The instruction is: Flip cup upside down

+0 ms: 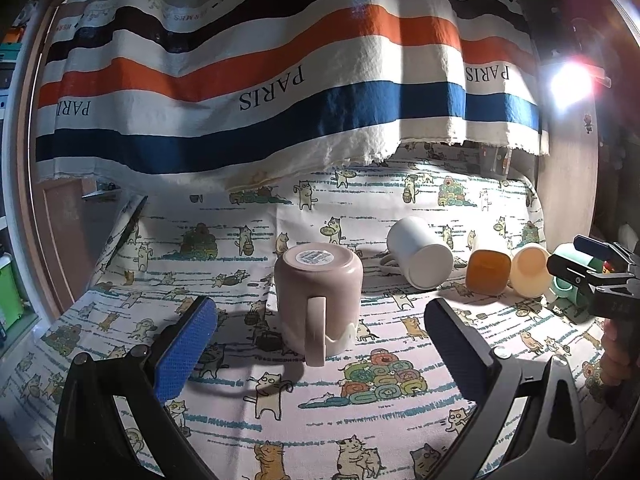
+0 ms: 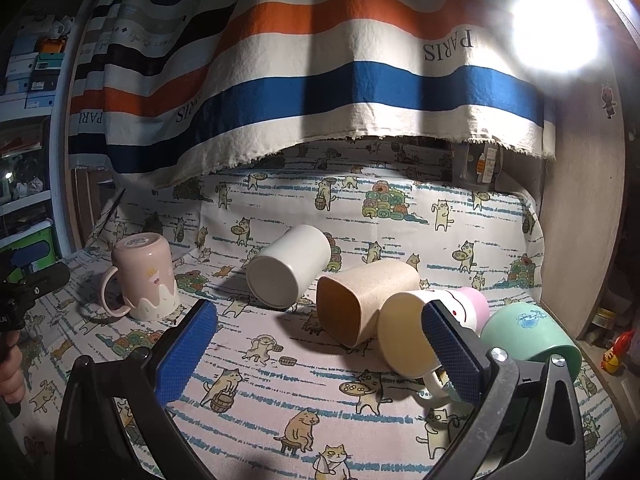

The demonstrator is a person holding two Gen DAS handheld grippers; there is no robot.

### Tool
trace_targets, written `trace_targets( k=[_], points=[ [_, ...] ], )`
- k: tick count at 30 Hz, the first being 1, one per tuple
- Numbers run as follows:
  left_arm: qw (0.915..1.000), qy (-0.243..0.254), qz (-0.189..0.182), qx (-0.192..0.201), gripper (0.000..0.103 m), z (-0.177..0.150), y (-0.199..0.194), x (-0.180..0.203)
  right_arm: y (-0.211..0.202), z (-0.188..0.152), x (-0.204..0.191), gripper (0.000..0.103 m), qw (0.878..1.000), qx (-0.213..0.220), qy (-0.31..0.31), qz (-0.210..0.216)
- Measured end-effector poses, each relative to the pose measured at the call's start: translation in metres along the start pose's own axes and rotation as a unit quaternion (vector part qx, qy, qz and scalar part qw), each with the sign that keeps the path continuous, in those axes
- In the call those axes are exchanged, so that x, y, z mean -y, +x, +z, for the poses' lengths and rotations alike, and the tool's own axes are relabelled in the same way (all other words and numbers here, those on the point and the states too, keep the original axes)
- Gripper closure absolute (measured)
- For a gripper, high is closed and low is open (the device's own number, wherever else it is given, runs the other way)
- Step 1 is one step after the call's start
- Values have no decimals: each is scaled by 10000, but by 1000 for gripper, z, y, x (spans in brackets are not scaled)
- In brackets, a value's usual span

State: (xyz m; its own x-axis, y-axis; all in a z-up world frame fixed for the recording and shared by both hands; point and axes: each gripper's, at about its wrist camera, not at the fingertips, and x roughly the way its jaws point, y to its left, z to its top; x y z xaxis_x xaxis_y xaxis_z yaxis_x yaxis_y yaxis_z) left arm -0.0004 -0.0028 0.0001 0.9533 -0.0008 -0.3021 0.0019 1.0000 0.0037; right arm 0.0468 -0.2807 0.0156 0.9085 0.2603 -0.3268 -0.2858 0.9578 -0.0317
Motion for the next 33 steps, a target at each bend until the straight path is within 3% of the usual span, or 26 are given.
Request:
trace_targets(
  k=[10,33],
  points=[
    [10000,40,62,6,0,1,-1,2,-14,1,-10,0,9994,235,-240,19],
    [10000,34,82,11,0,-1,0,1,-10,1,-8,0,9996,96,-243,-74]
  ],
)
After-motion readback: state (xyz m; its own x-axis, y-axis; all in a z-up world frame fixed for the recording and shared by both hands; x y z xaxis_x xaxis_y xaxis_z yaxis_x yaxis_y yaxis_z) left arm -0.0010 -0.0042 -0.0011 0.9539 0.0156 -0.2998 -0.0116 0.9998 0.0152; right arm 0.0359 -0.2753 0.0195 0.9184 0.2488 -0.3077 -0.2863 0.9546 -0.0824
